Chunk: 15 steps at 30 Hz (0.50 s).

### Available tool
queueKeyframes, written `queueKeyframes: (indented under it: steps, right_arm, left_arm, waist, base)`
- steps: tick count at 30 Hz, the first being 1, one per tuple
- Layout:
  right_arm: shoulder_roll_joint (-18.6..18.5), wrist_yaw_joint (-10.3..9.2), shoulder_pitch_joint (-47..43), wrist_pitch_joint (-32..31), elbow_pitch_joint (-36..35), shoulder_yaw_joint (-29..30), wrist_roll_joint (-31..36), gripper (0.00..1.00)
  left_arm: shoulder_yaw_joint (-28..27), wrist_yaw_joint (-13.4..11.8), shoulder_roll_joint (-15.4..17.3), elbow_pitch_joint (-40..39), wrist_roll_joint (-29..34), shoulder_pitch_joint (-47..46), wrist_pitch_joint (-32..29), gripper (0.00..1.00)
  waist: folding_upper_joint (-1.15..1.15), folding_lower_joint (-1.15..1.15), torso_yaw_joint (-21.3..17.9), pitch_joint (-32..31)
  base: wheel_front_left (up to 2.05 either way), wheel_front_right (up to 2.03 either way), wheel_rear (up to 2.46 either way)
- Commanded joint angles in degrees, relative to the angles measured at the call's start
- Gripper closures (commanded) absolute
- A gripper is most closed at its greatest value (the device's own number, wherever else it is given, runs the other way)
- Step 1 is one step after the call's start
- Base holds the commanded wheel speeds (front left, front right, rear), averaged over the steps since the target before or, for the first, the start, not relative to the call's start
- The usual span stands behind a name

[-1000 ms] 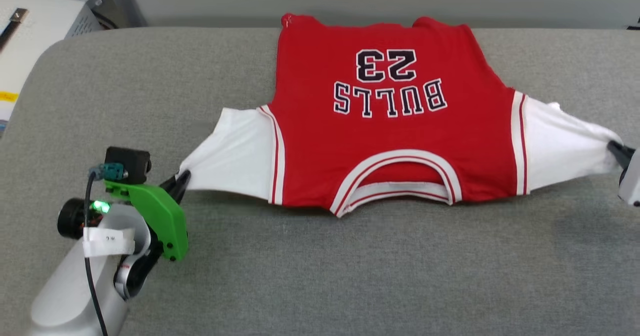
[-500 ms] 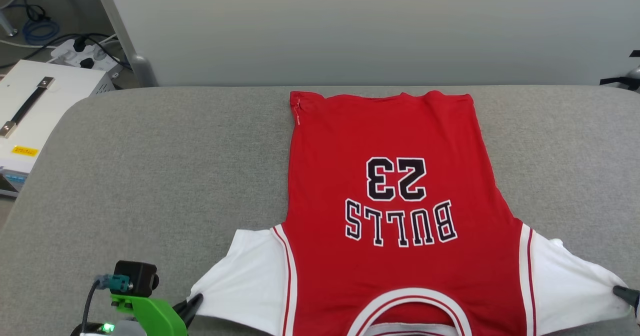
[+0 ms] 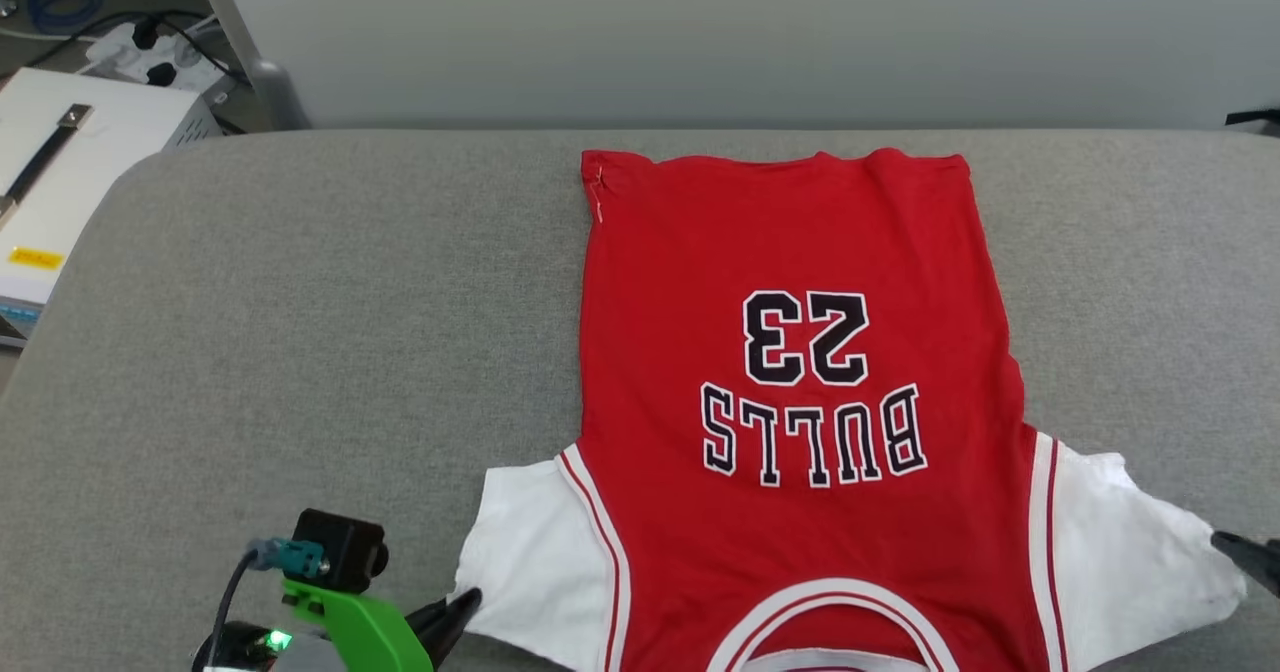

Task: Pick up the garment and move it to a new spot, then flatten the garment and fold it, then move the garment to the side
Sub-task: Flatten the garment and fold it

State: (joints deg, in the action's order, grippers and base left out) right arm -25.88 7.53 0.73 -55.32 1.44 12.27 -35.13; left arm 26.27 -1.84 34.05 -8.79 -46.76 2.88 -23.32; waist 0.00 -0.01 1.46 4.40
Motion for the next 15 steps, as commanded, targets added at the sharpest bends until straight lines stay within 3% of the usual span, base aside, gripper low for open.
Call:
queueKeyframes:
  steps: [1,9,15]
  right_arm:
    - [-0.2,-0.04,1.8,-0.6,-1.7,0.3,-0.3,0.00]
    - [-0.3,-0.04,14.5,-5.9,-9.2,-0.1,-1.5,0.00]
    - [-0.7,-0.04,28.1,-11.8,-8.2,-1.5,0.9,0.00]
  left_arm:
    - [0.2,-0.5,0.5,-1.8,0.4,-1.3,-0.8,1.00]
    - [0.6,-2.7,2.1,-12.5,3.0,-3.6,-3.8,1.00]
    - [1.5,-3.2,2.5,-16.9,5.8,-5.6,-4.5,1.00]
  waist:
    - [0.00,0.01,1.1,3.5]
    - [0.00,0.01,4.0,13.5]
    - [0.00,0.01,7.6,20.9]
  base:
    - [0.00,0.00,0.00]
    - [0.00,0.00,0.00]
    - [0.00,0.00,0.00]
